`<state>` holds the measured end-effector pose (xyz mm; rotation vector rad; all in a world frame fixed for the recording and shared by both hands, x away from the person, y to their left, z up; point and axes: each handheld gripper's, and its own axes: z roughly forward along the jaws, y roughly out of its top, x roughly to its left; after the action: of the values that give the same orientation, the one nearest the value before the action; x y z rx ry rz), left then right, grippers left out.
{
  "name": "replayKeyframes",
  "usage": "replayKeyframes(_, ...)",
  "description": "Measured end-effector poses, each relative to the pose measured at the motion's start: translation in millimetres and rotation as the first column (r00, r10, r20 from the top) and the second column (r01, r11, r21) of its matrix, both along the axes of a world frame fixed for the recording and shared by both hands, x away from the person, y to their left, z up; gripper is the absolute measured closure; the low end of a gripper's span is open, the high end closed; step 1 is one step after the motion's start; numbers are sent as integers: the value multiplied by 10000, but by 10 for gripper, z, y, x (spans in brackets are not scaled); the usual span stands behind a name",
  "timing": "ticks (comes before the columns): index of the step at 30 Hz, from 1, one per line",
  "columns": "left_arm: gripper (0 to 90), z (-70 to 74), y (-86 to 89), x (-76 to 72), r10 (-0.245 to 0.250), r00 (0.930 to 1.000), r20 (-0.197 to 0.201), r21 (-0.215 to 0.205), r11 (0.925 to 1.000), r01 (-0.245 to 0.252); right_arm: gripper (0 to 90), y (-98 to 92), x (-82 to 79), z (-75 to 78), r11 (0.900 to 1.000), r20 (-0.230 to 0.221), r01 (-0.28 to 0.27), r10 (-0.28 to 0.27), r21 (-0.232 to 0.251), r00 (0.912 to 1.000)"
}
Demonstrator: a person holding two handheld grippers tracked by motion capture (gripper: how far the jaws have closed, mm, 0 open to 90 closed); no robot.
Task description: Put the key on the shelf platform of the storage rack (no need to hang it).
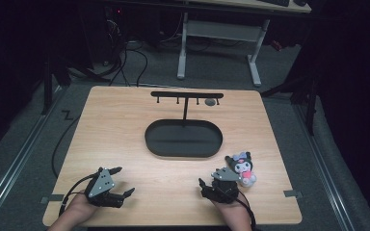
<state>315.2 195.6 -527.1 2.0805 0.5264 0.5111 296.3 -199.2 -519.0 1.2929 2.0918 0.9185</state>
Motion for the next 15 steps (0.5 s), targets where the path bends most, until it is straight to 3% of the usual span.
replayKeyframes(3, 155, -1, -1, -3, 36, 10000, 14, -3, 10000, -36, 251, 23, 16, 5, 9999, -124, -46, 47, 107, 9999)
replayKeyframes(8, 155, -1, 6, -1, 67, 10000, 0, -95, 9999, -67, 221, 65, 55, 67, 9994, -751, -239, 220, -240, 9969)
replayKeyframes(9, 155, 0, 15, -1, 93, 10000, -5, -181, 9998, -93, 211, 54, 79, 114, 9995, -1072, -97, 64, -304, 9942)
replayKeyframes(15, 155, 3, 24, 1, 98, 10000, -9, -269, 9996, -98, 192, 26, 133, 210, 9978, -1678, -110, 0, -648, 9858)
